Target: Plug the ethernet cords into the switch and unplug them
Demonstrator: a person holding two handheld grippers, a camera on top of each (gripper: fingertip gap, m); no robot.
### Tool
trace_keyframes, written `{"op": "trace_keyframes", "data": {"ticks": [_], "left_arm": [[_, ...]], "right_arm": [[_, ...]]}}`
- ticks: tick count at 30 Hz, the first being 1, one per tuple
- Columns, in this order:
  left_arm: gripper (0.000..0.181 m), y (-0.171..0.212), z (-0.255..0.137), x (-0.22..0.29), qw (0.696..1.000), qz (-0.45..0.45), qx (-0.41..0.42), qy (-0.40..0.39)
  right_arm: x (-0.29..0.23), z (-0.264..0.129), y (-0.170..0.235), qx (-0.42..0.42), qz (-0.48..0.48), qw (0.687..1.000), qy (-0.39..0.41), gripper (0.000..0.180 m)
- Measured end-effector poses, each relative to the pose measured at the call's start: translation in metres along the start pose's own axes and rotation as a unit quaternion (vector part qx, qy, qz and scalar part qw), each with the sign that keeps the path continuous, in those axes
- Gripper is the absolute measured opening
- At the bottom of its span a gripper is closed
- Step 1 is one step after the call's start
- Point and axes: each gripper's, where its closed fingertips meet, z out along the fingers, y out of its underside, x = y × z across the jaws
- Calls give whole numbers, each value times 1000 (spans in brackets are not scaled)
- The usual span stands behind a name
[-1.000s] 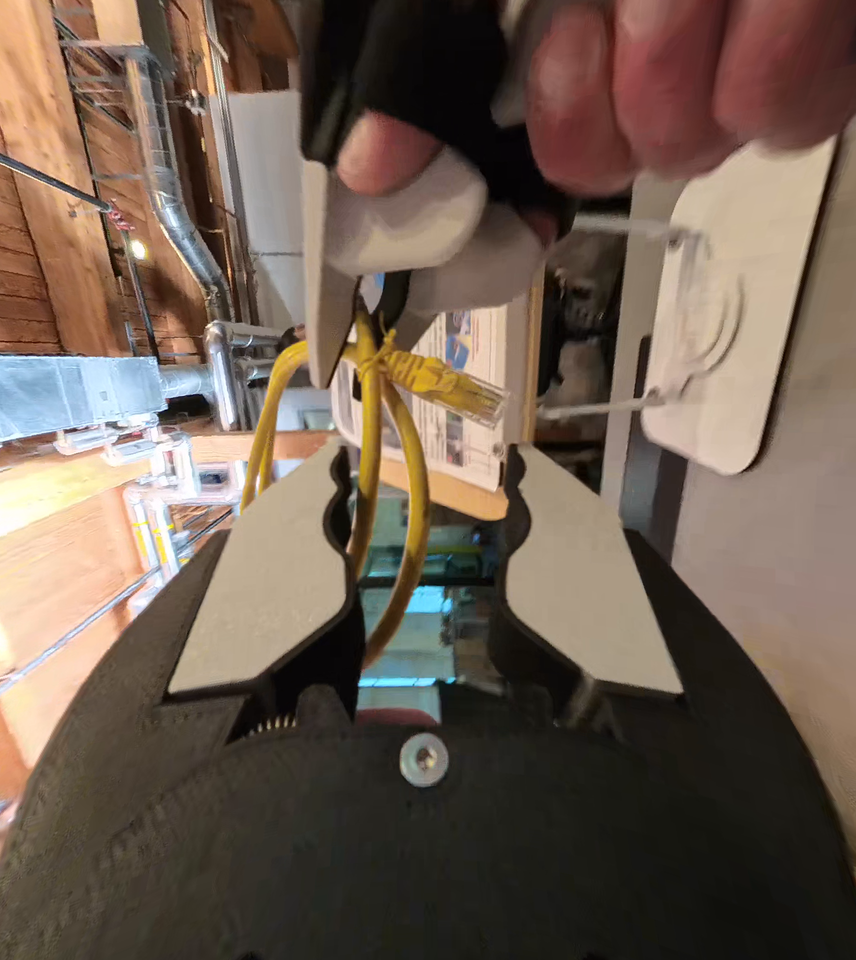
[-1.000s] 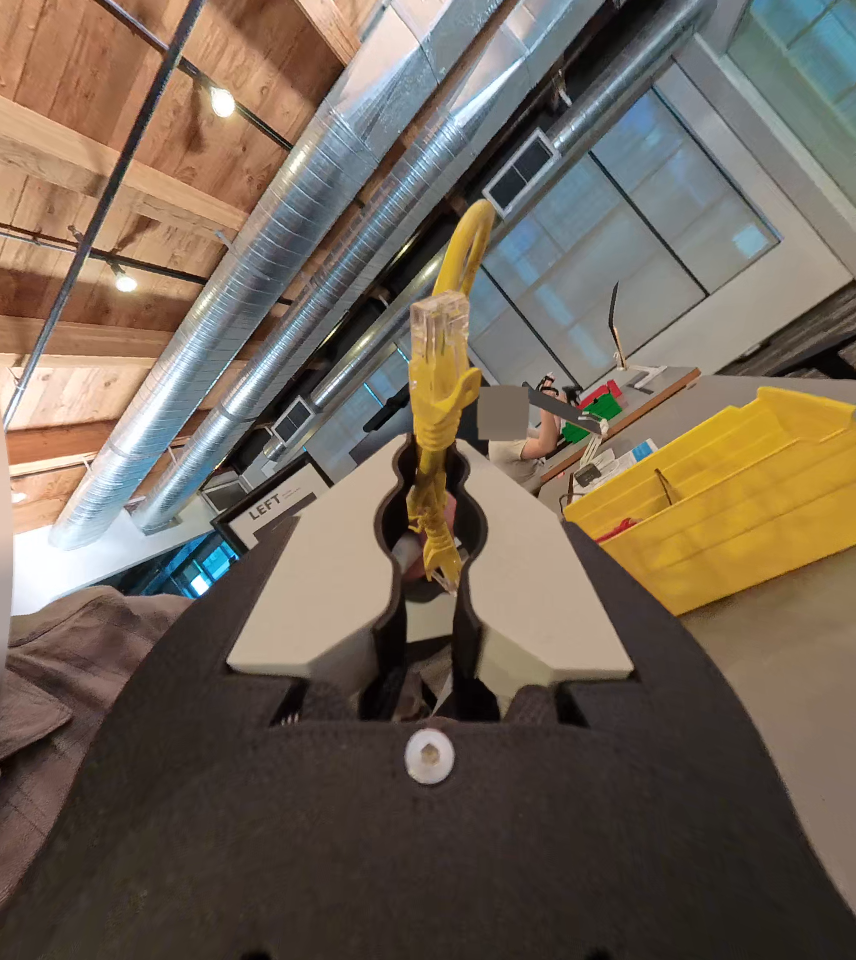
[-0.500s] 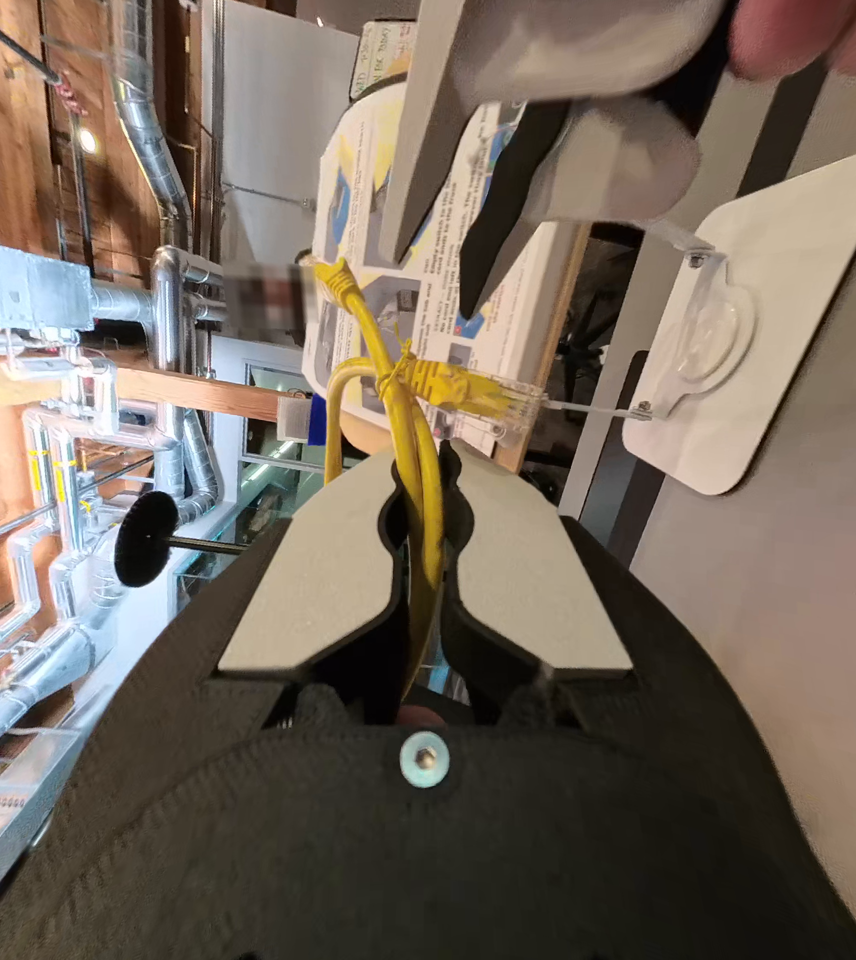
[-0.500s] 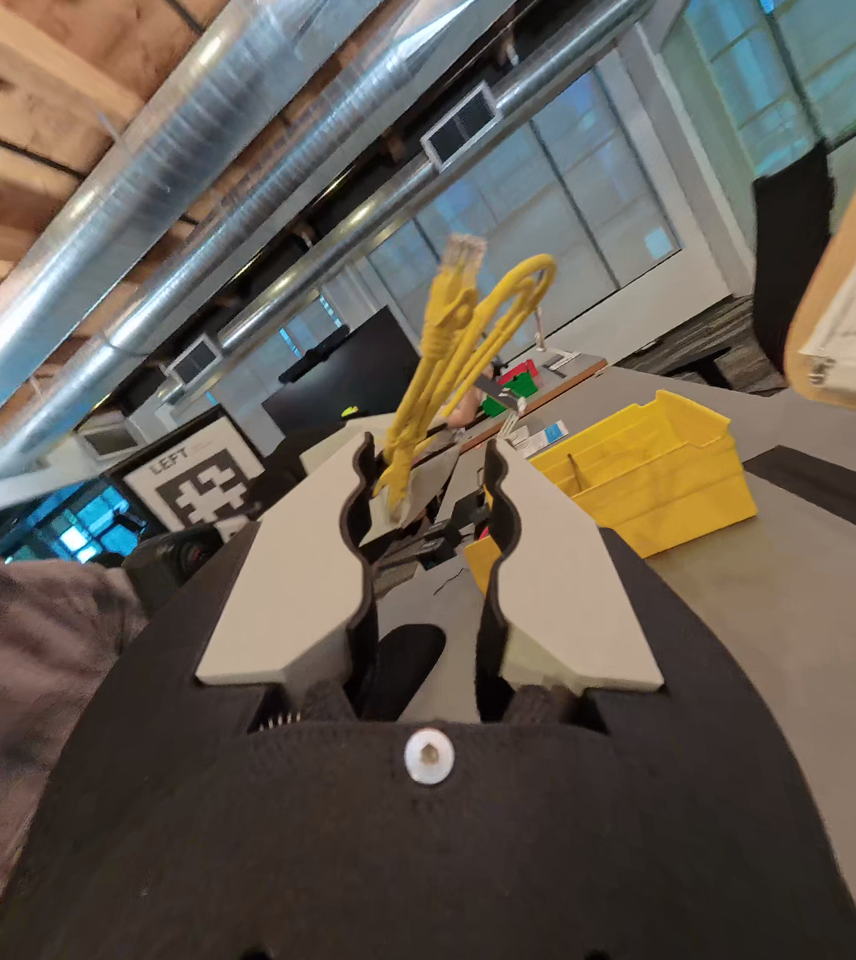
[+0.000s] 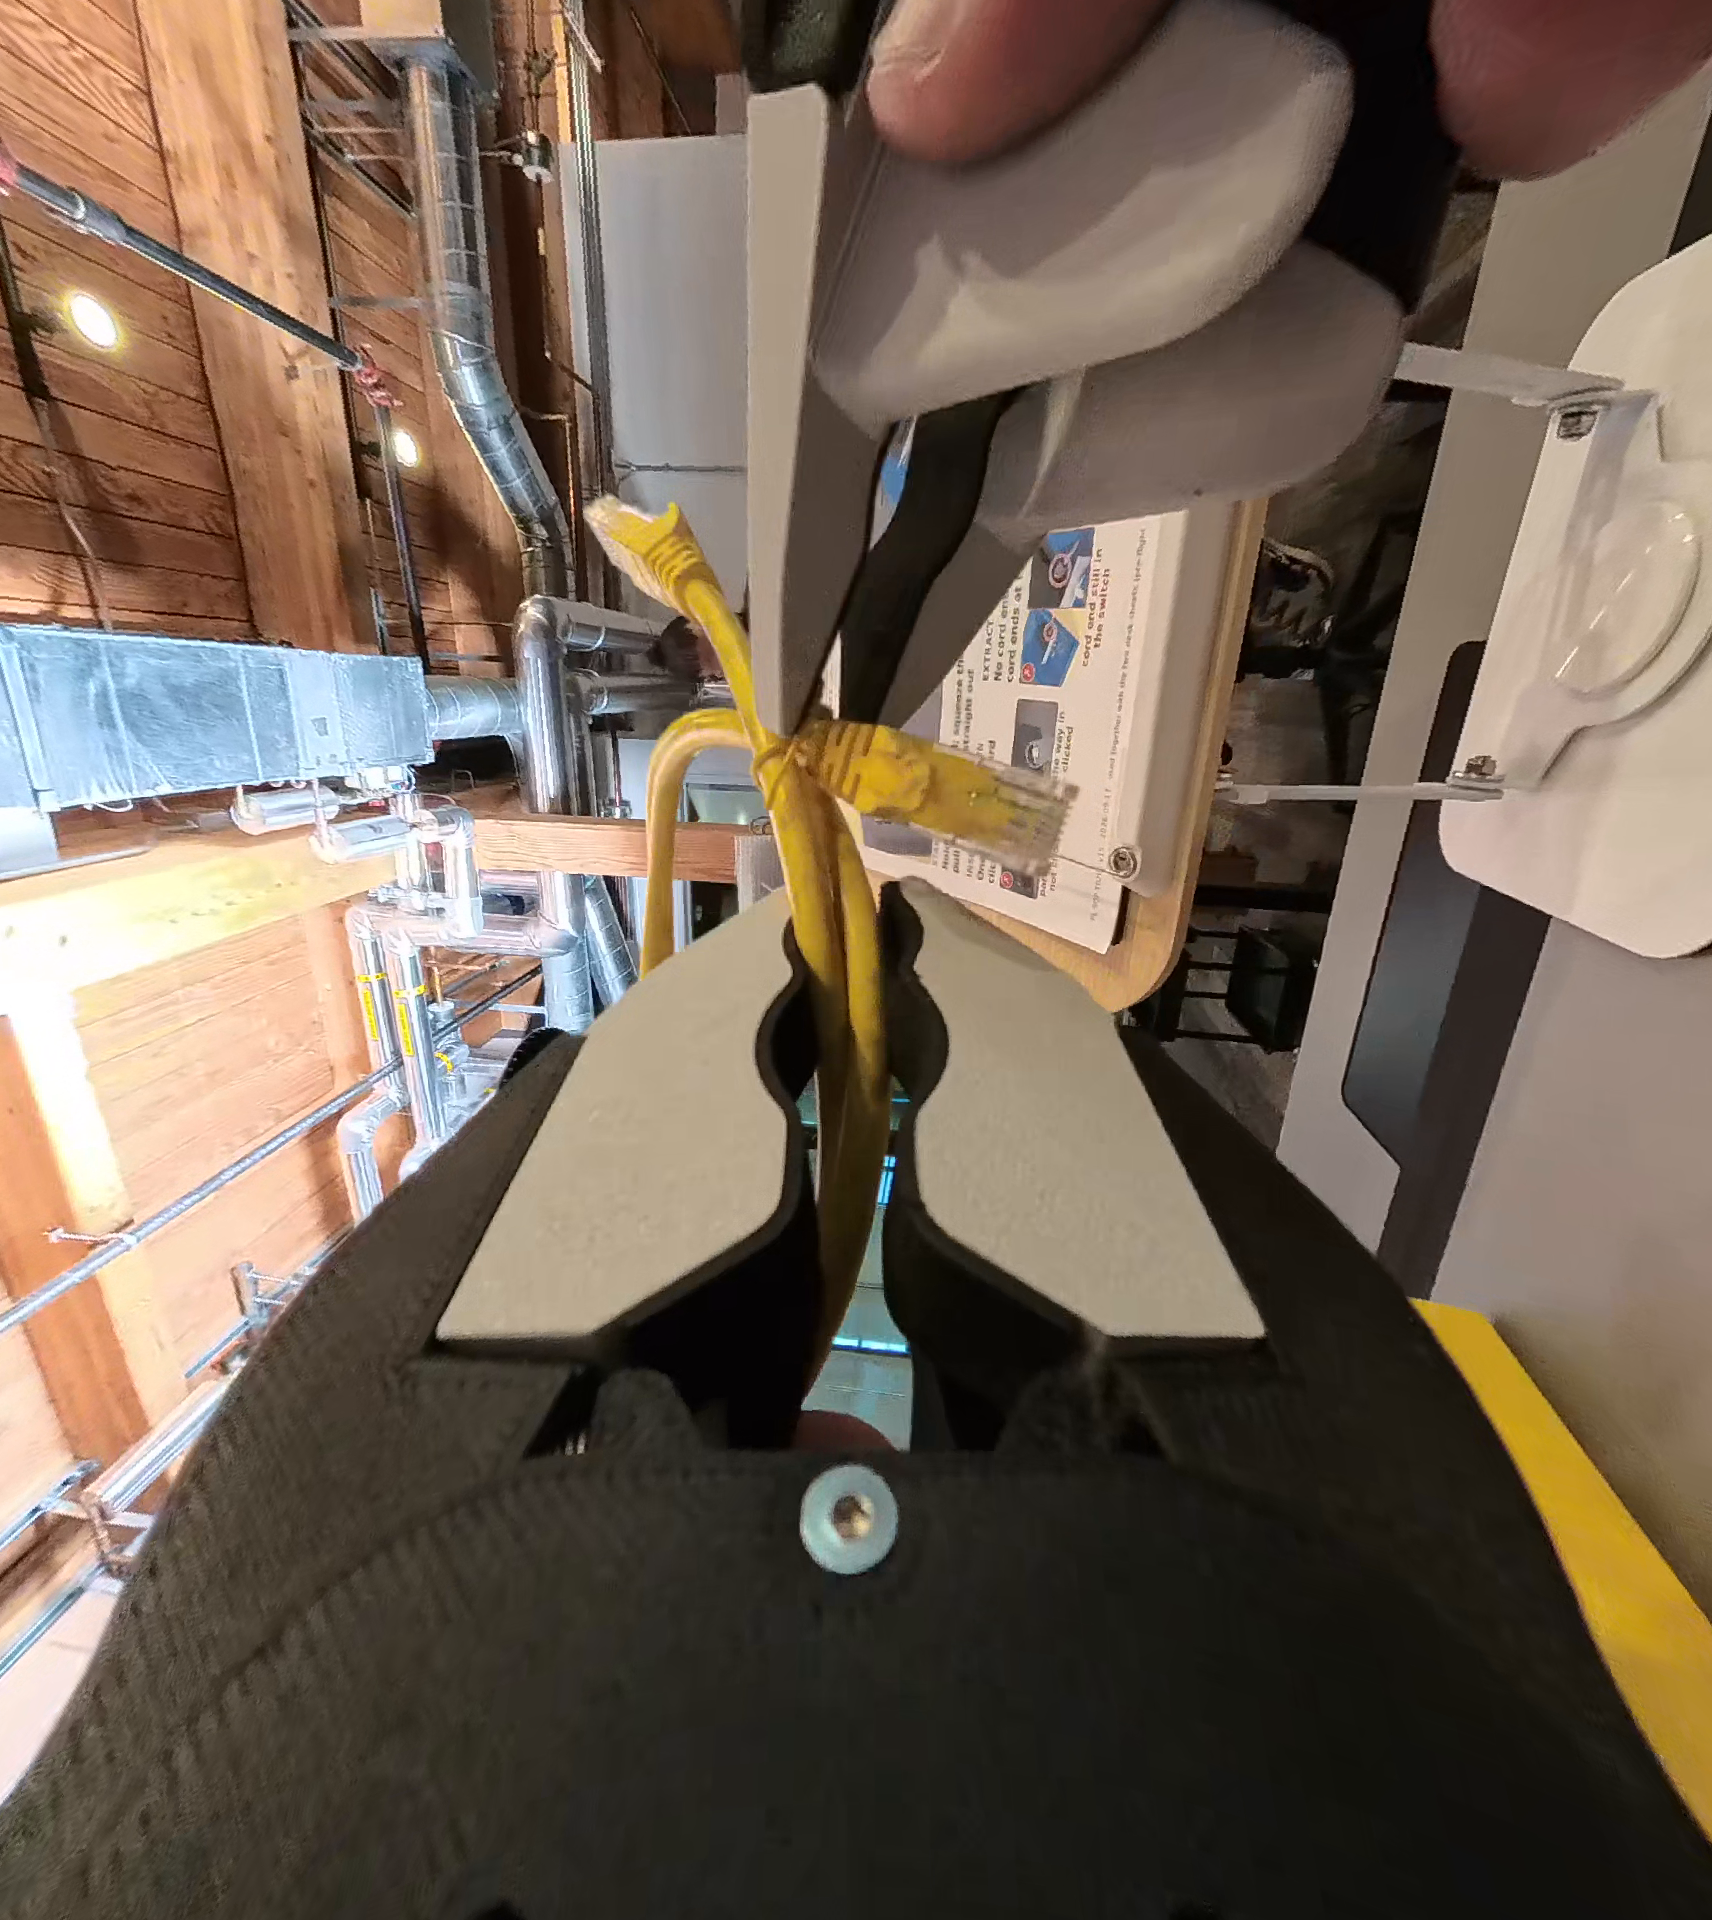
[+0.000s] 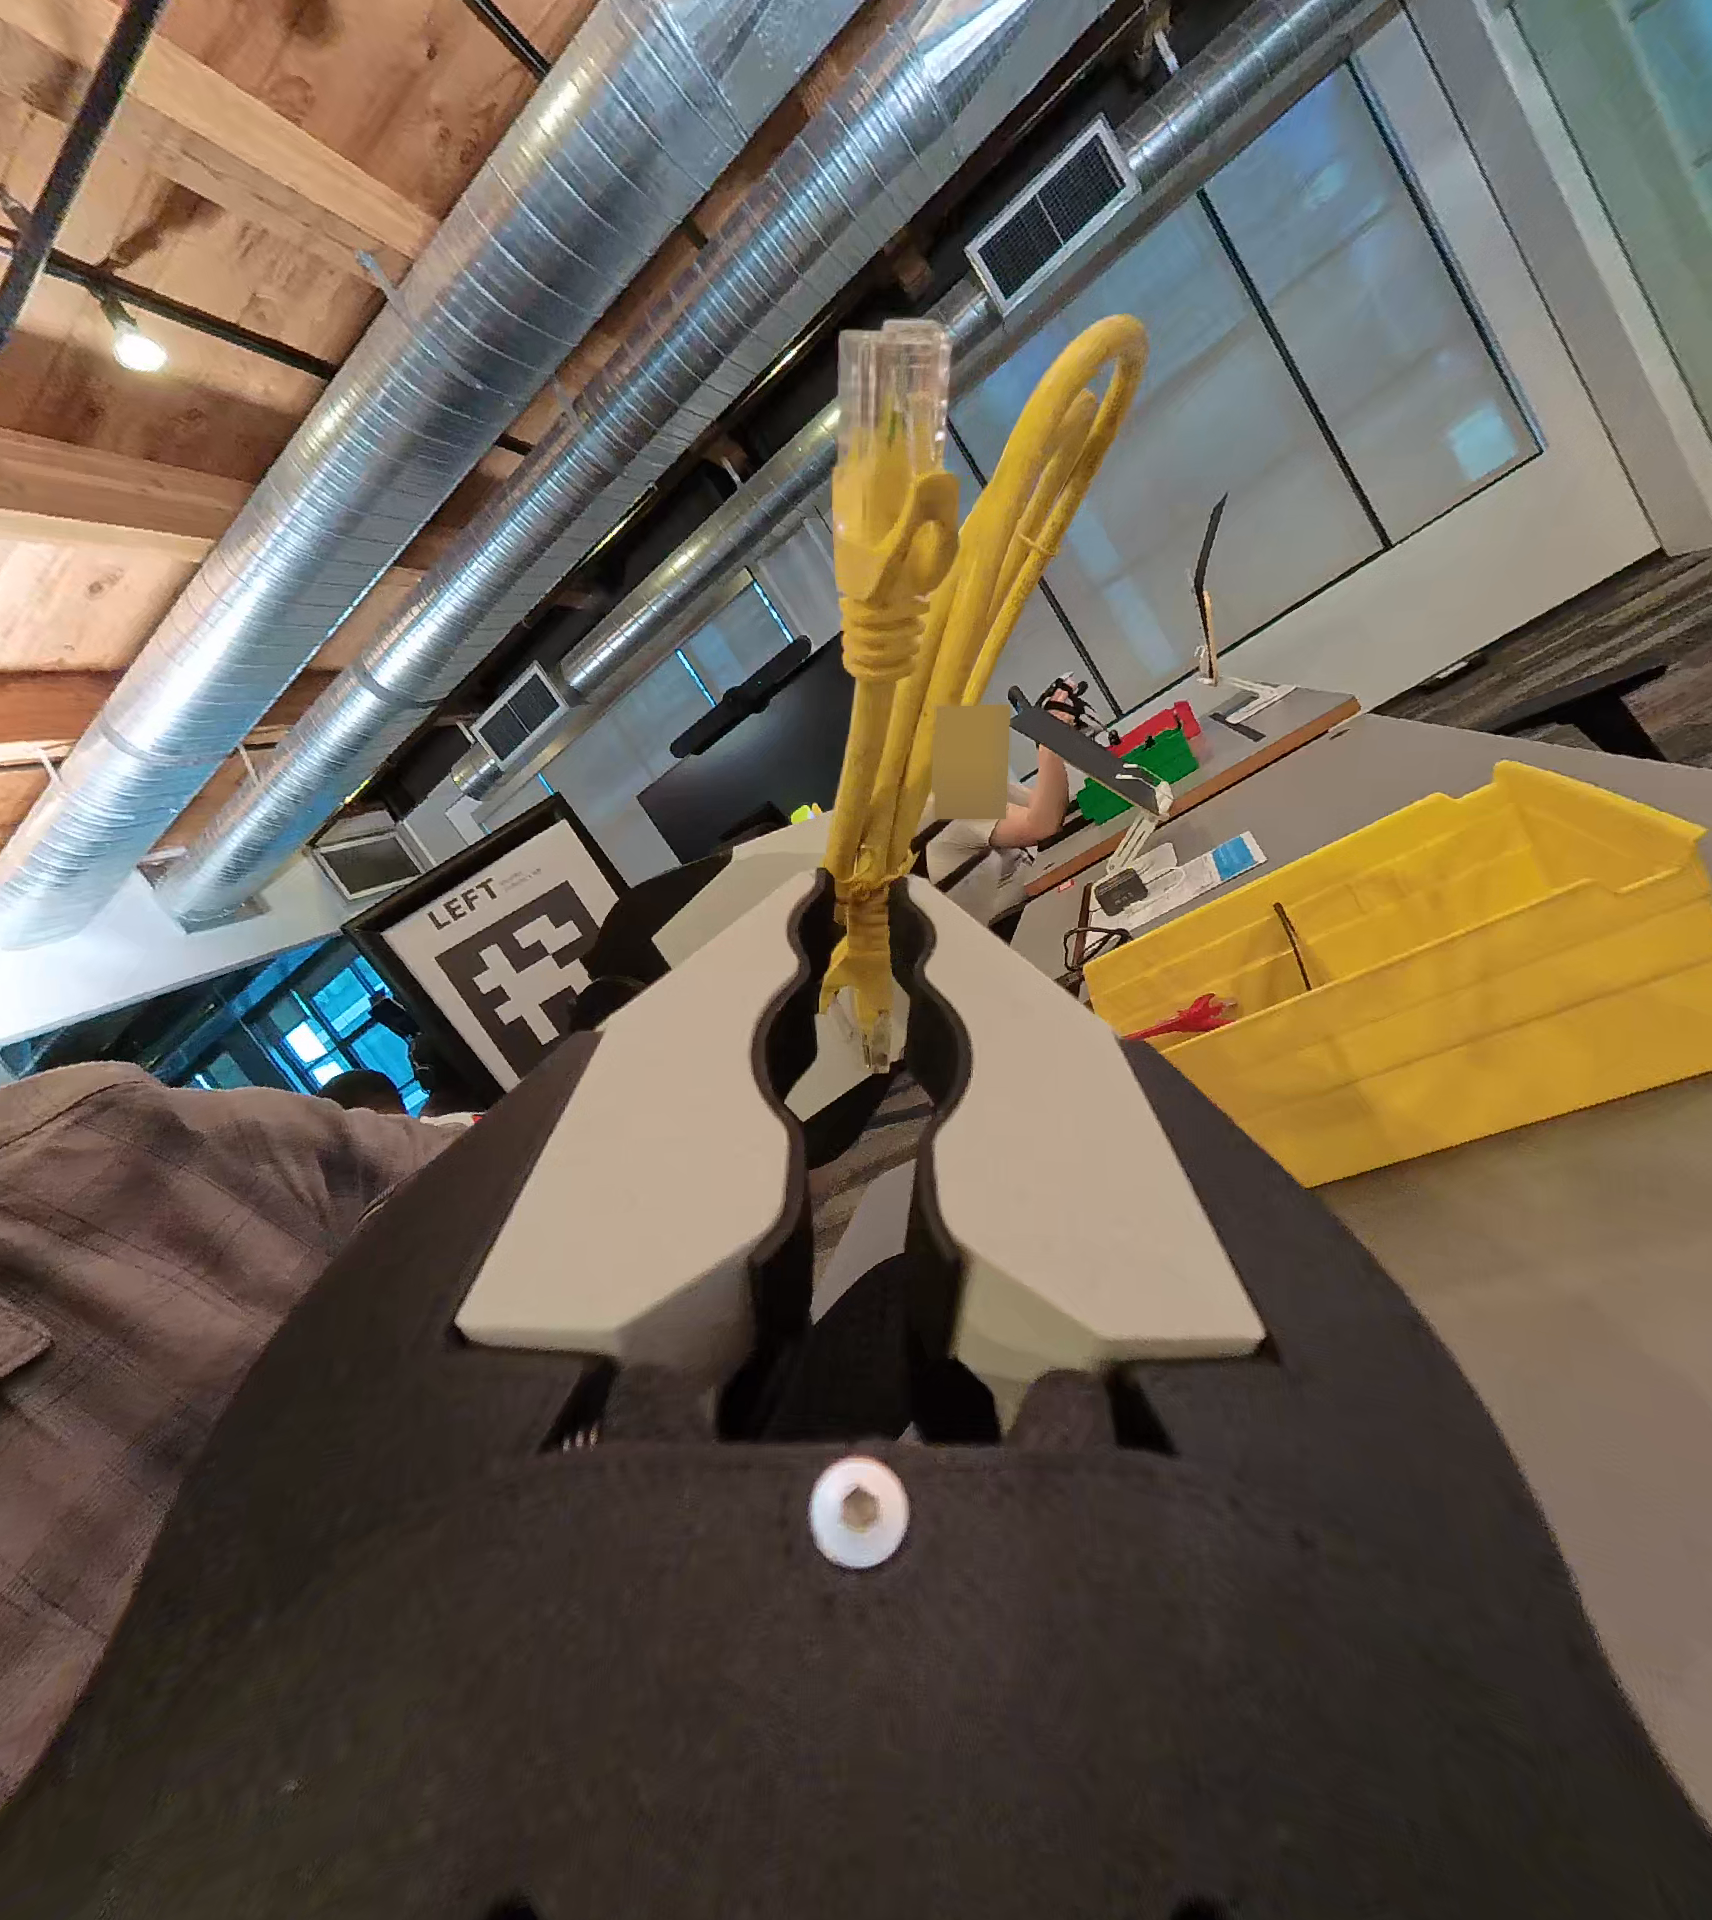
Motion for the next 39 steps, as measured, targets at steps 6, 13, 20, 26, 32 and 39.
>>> {"op": "trace_keyframes", "data": {"ticks": [6,13,20,26,32,39], "left_arm": [[9,-3,1,-2,1000,-3,9,14],[9,-6,-3,10,988,-68,24,138],[9,-16,-16,28,895,-254,56,362],[9,-27,-31,35,708,-434,84,550],[8,-28,-36,30,601,-519,102,599],[8,-12,-21,25,788,-422,73,441]], "right_arm": [[-1,-3,-2,-6,-37,999,15,3],[2,-9,4,-83,-171,979,76,0],[3,-14,11,-187,-415,874,172,0],[5,-15,14,-316,-701,572,286,0],[-3,-6,12,-317,-759,476,313,0],[-11,-7,2,-198,-564,769,225,14]]}}
